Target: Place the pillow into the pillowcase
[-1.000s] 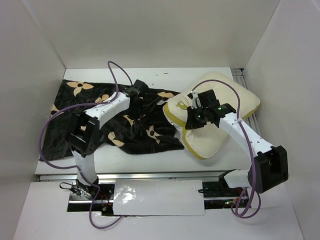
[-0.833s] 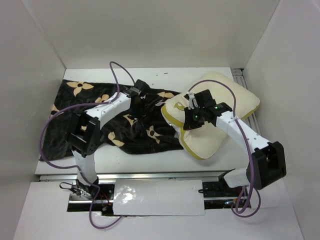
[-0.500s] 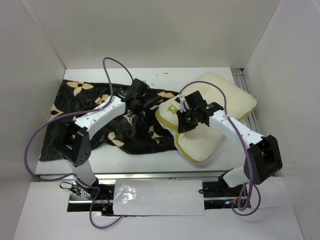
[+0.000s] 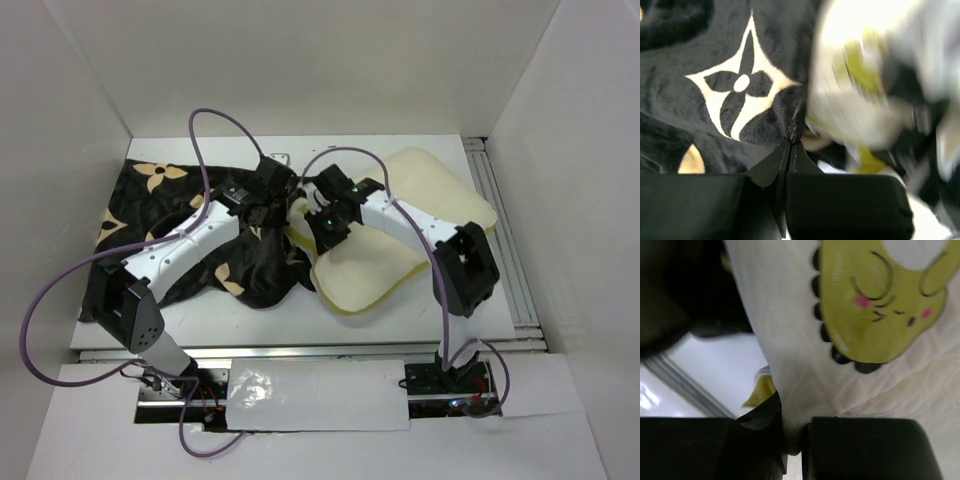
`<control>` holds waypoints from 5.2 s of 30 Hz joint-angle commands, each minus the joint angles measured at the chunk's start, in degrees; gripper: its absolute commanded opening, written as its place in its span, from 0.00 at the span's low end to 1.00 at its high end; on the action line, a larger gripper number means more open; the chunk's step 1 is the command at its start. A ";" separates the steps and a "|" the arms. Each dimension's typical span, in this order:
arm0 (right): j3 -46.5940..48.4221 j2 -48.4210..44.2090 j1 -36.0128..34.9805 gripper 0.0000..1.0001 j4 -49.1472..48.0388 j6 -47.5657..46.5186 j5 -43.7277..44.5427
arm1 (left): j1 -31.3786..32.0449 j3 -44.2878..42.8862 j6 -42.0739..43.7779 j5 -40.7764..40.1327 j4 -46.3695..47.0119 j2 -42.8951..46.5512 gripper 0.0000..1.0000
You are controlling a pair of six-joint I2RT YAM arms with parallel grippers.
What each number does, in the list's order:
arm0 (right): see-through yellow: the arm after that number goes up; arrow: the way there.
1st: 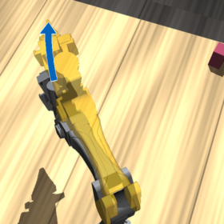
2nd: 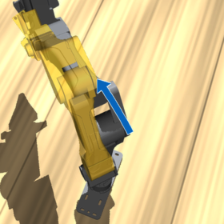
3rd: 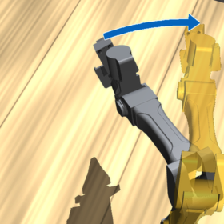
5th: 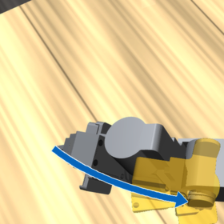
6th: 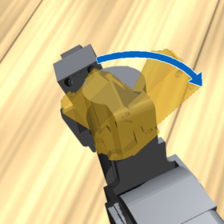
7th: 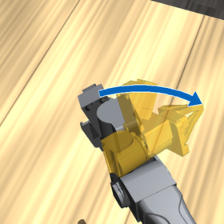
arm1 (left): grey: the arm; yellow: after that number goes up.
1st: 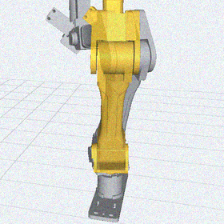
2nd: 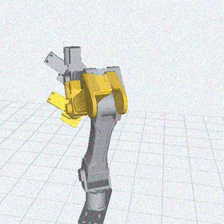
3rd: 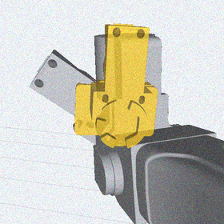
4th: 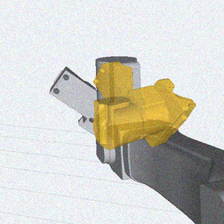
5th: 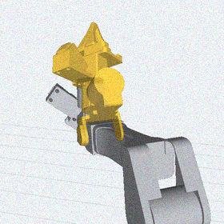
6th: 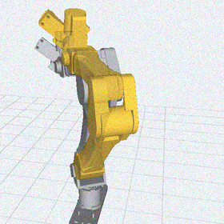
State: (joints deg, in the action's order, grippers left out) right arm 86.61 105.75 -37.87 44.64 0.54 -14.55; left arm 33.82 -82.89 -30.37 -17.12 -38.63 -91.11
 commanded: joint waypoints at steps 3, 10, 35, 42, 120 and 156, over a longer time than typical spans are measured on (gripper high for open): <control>25.02 8.48 3.93 0.00 3.85 -3.25 1.89 | 2.38 1.95 -0.48 0.25 2.07 2.33 0.00; 32.07 10.54 8.34 0.00 6.97 -4.41 -4.86 | 2.91 2.47 -1.09 -1.07 3.12 4.63 0.00; -5.13 -5.56 0.61 0.00 -7.98 -0.26 -10.49 | -3.68 3.79 -7.07 -1.69 -0.30 7.43 0.00; 2.85 5.59 -2.21 0.00 -7.03 -2.99 -16.29 | -3.15 7.48 -6.46 -1.07 3.03 15.51 0.00; -31.22 7.81 -0.18 0.00 -107.31 47.48 23.53 | 10.05 3.62 -9.53 3.31 2.25 11.39 0.00; -12.87 -1.35 9.92 0.80 -50.80 -7.21 -8.74 | -11.50 -51.58 16.22 -4.92 5.05 -40.54 1.00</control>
State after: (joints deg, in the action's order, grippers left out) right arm 70.65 101.71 -27.68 -9.89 0.75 -19.57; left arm 21.93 -133.86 -17.12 -14.15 -41.39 -130.50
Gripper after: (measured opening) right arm 0.799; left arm 0.998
